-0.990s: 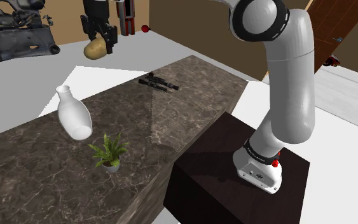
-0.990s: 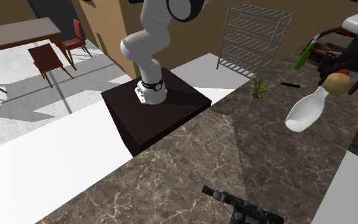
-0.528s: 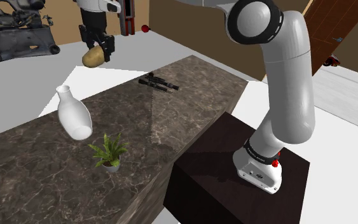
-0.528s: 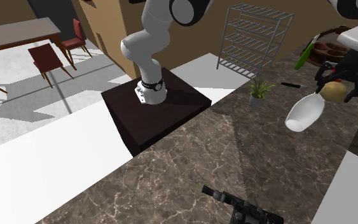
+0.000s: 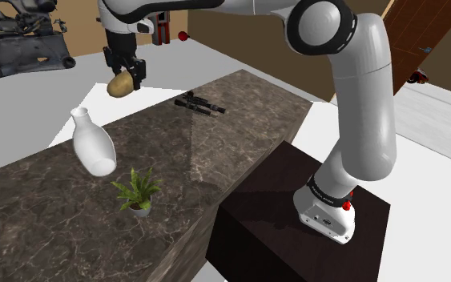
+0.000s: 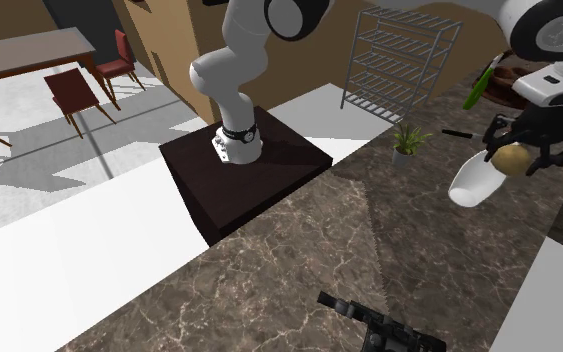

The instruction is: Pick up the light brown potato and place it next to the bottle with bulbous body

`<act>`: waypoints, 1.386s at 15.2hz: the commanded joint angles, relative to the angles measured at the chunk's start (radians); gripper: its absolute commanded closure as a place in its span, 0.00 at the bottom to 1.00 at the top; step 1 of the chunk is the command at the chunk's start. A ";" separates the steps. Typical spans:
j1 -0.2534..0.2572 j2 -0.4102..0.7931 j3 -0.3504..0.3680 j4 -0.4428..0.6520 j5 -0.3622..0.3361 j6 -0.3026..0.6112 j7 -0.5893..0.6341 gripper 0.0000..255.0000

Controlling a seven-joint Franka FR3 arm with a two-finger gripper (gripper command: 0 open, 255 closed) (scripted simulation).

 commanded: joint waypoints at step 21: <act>-0.009 0.076 -0.021 -0.176 -0.031 0.248 0.018 1.00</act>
